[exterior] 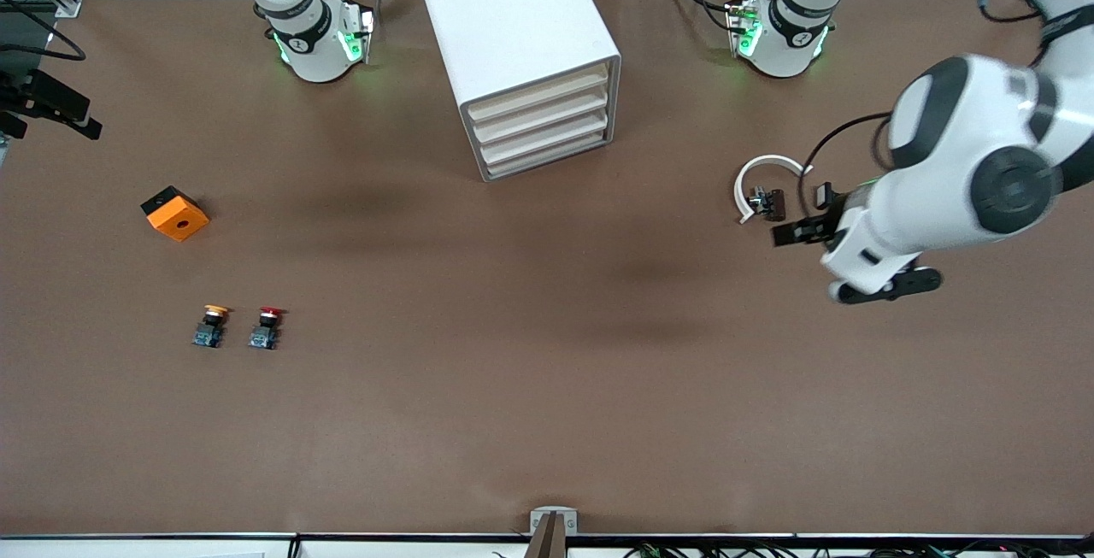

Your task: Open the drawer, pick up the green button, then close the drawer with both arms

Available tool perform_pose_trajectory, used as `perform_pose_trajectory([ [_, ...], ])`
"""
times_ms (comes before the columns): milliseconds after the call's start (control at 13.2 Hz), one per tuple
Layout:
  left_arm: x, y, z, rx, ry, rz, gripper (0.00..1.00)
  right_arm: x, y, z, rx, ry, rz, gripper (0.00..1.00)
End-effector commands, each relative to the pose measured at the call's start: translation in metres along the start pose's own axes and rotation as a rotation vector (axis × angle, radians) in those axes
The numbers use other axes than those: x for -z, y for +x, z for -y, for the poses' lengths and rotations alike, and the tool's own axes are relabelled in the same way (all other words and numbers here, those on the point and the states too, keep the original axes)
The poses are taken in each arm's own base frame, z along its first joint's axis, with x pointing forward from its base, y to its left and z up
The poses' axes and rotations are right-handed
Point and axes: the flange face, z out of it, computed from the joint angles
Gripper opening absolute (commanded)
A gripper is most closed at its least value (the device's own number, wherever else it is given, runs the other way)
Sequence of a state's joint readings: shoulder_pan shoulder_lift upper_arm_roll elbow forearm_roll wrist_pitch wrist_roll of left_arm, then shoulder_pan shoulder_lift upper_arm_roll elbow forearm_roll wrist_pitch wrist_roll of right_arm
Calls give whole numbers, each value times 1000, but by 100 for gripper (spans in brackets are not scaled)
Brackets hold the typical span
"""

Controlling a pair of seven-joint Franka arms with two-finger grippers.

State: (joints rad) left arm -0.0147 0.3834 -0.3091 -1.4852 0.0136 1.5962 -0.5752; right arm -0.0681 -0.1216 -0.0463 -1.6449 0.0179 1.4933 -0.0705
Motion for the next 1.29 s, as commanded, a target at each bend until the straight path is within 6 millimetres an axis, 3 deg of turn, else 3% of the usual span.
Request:
perform_pose_trajectory([
  [0, -35, 4, -50, 146, -10, 19, 100, 3, -6, 1, 0, 2, -4, 100],
  [227, -71, -7, -88, 336, -5, 86, 100, 5, -6, 1, 0, 2, -9, 100],
  [529, -102, -26, -115, 581, 55, 169, 100, 13, -3, 0, 26, -2, -25, 100],
  [756, -132, -38, -130, 870, 127, 309, 100, 9, 2, -9, 11, -1, -21, 100],
  [908, -149, -47, -146, 1002, 155, 394, 100, -11, 16, -11, 5, -2, 19, 100],
  [1210, -175, -49, -153, 1148, 211, 492, 100, -46, 41, -13, 12, -19, 79, 100],
])
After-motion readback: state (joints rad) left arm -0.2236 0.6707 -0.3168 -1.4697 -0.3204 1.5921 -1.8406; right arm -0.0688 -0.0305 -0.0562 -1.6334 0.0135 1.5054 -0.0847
